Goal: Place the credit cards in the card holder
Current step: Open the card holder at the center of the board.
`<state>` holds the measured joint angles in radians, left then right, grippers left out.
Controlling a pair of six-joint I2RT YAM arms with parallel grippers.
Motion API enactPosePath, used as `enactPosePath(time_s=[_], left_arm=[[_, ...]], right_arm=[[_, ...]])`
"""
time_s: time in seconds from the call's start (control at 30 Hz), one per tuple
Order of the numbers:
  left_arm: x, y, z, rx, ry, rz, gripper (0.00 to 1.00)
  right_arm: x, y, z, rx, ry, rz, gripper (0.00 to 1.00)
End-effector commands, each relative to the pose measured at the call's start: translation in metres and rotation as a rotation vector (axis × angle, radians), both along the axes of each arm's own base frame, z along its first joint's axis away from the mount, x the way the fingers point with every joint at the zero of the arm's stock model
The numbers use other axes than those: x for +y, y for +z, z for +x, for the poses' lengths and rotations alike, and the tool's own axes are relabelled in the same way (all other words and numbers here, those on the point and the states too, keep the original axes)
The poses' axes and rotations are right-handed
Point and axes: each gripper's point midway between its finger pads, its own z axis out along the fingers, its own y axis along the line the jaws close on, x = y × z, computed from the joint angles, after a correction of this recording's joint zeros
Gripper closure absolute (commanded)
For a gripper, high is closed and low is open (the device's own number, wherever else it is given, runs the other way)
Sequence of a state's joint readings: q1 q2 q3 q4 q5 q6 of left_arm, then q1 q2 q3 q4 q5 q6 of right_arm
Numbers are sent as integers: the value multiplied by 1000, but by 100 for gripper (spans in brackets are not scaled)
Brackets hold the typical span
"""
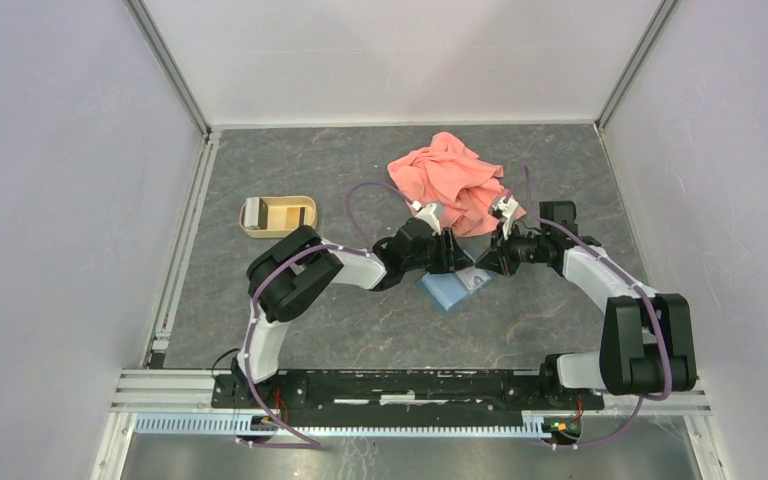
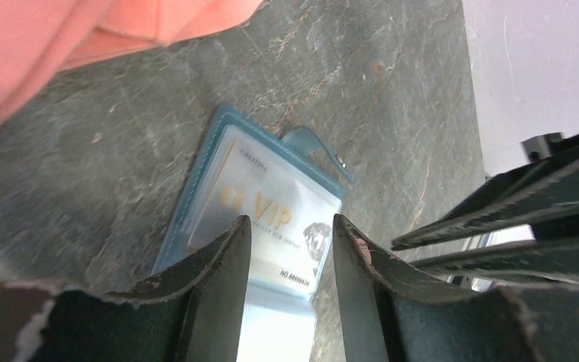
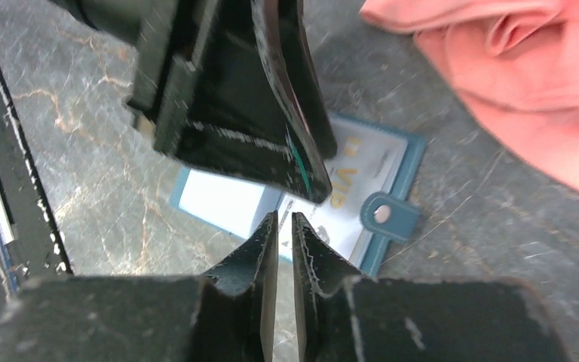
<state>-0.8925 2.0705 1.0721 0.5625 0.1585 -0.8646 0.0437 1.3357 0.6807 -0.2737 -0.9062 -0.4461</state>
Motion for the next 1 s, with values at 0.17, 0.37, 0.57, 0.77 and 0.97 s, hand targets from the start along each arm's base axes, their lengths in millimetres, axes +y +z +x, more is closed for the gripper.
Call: enactPosePath(time_s=[0.17,0.37,0.57,0.77,0.97], left_arm=[[38,51,1,-133,53,6,48],[78,43,-21,-74,140,28,49],[108,21,-68,81,210,16,46],[101,19,-85,230,254,-86,38],[85,-2,-76,378,333,-97,37]], right_arm=[[-5,-48,-13,175,-13,-92,85],[2,-65,-30,224,37,-148,83],[5,-49,-28,127,79,-133,72],[13,-26,-30,3,149,-82,68],[12,-17,-26,-45,150,-88,67]])
